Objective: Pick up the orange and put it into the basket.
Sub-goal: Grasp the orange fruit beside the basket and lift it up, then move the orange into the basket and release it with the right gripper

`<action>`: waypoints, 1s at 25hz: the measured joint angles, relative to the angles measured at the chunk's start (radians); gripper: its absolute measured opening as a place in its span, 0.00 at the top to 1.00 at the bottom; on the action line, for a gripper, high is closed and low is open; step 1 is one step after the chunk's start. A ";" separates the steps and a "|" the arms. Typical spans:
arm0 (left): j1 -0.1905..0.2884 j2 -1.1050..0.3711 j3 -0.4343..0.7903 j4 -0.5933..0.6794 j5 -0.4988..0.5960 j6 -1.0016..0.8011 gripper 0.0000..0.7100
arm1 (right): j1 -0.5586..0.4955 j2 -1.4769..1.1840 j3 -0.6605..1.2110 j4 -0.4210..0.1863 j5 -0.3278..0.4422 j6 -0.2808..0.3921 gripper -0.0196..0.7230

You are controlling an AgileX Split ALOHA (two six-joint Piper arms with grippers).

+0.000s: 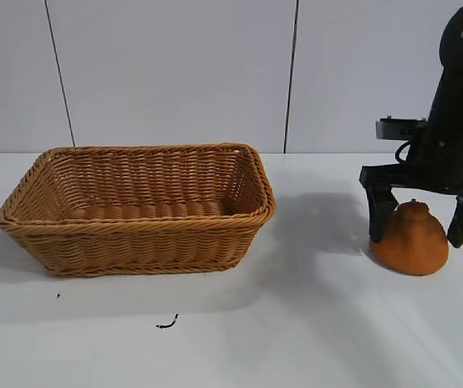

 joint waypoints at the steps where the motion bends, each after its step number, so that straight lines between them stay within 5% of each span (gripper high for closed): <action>1: 0.000 0.000 0.000 0.000 0.000 0.000 0.06 | 0.000 0.000 -0.019 0.000 0.028 0.000 0.84; 2: 0.000 0.000 0.000 0.000 0.000 0.000 0.06 | 0.000 -0.001 -0.048 0.000 0.055 0.000 0.91; 11: 0.000 0.000 0.000 0.000 0.000 0.000 0.06 | 0.003 -0.035 -0.416 -0.002 0.259 -0.009 0.90; 17: 0.000 0.000 0.000 0.000 0.000 0.000 0.06 | 0.053 -0.038 -0.584 -0.005 0.282 0.003 0.90; 25: 0.000 0.000 0.000 0.000 0.000 0.000 0.06 | 0.278 -0.038 -0.605 -0.004 0.282 0.015 0.90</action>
